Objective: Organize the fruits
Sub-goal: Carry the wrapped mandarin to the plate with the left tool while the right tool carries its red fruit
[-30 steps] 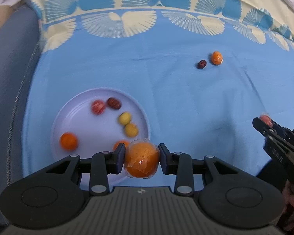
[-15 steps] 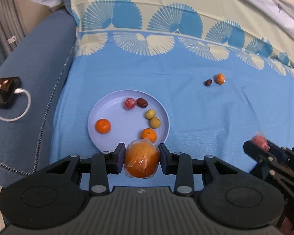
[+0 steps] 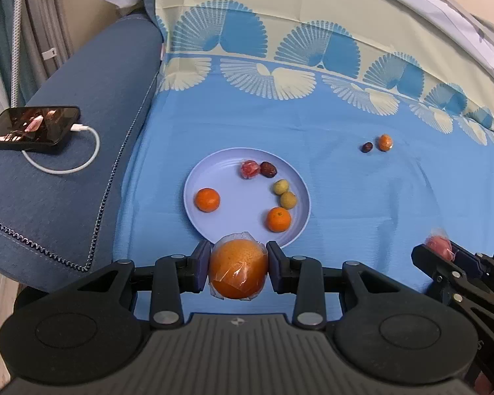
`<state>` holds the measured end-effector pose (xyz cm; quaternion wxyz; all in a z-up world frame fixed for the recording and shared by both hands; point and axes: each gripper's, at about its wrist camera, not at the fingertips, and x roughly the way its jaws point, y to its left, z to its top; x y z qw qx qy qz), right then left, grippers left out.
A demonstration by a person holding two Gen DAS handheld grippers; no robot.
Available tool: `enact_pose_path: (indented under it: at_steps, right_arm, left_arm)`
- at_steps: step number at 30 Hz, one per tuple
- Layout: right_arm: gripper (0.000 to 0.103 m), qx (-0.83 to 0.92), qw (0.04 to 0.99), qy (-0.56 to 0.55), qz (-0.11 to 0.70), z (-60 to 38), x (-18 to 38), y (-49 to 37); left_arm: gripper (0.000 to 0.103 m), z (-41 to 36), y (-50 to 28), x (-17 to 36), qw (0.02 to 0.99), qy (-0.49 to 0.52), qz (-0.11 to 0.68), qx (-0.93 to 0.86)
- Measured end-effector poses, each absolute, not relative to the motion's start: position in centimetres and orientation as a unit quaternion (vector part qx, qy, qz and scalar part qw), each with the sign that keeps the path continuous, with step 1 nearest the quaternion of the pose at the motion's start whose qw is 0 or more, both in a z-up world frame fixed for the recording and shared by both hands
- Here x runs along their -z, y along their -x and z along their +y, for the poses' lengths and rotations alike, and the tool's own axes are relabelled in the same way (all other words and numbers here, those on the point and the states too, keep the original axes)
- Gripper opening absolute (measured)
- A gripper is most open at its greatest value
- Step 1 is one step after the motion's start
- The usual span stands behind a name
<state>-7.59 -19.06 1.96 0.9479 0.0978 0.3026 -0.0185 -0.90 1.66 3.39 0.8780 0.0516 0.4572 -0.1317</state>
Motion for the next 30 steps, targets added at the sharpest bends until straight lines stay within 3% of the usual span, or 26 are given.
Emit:
enact_pose_path:
  at_steps: [30]
  right_arm:
    - [0.033,0.021,0.939,-0.102,0.328,-18.9,-0.3,5.2]
  left_arm:
    - [0.040,3.1,-2.1,-2.1,0.874,-0.037,0.470,0.115]
